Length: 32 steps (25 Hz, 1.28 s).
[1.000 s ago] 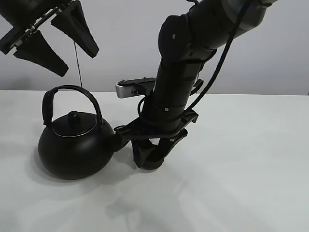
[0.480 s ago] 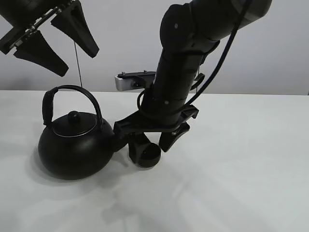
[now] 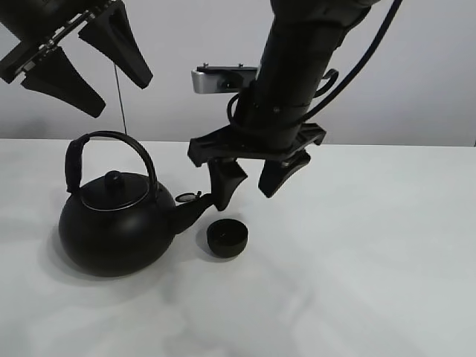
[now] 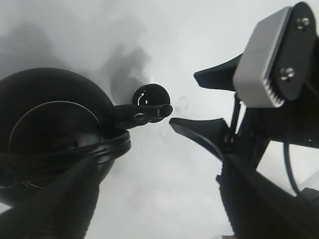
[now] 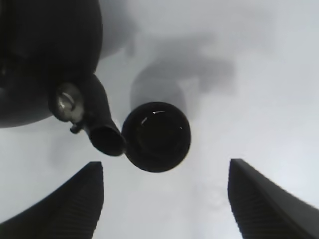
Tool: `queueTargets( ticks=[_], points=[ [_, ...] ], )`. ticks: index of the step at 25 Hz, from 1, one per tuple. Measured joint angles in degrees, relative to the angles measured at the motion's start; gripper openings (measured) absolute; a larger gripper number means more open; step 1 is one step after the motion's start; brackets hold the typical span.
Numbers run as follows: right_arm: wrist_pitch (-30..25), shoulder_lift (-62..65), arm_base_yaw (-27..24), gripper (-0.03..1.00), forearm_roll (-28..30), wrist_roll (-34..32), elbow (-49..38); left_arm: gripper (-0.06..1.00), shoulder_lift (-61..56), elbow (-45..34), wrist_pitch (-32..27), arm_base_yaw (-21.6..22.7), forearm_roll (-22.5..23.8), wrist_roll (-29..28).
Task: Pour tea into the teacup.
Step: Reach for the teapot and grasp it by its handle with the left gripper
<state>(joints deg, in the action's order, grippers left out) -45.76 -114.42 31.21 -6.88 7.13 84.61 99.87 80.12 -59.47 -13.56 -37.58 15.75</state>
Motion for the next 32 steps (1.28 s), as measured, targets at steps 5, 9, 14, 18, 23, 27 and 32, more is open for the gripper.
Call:
queueTargets(
  ticks=[5, 9, 14, 18, 23, 27, 32],
  points=[
    [-0.63, 5.73, -5.59, 0.49, 0.95, -2.64, 0.00, 0.50, 0.00, 0.00, 0.18, 0.00, 0.00, 0.00],
    [-2.21, 11.13, -14.58, 0.49, 4.96, -5.85, 0.00, 0.50, 0.00, 0.00, 0.18, 0.00, 0.00, 0.00],
    [-4.83, 19.07, -29.75, 0.49, 13.05, -4.09, 0.00, 0.50, 0.00, 0.00, 0.22, 0.00, 0.00, 0.00],
    [-7.33, 25.89, -43.60, 0.49, 14.12, -0.34, -0.41, 0.50, 0.00, 0.00, 0.22, 0.00, 0.00, 0.00],
    [-9.31, 37.56, -53.68, 0.49, 10.39, 0.23, -1.24, 0.50, 0.00, 0.00, 0.24, 0.00, 0.00, 0.00],
    [-11.31, 51.22, -52.59, 0.49, 8.23, 0.23, -1.24, 0.50, 0.00, 0.00, 0.29, 0.00, 0.00, 0.00],
    [-18.75, 70.37, -48.26, 0.49, 2.36, 2.20, -1.18, 0.50, 0.00, 0.00, 0.29, 0.00, 0.00, 0.00]
  ],
)
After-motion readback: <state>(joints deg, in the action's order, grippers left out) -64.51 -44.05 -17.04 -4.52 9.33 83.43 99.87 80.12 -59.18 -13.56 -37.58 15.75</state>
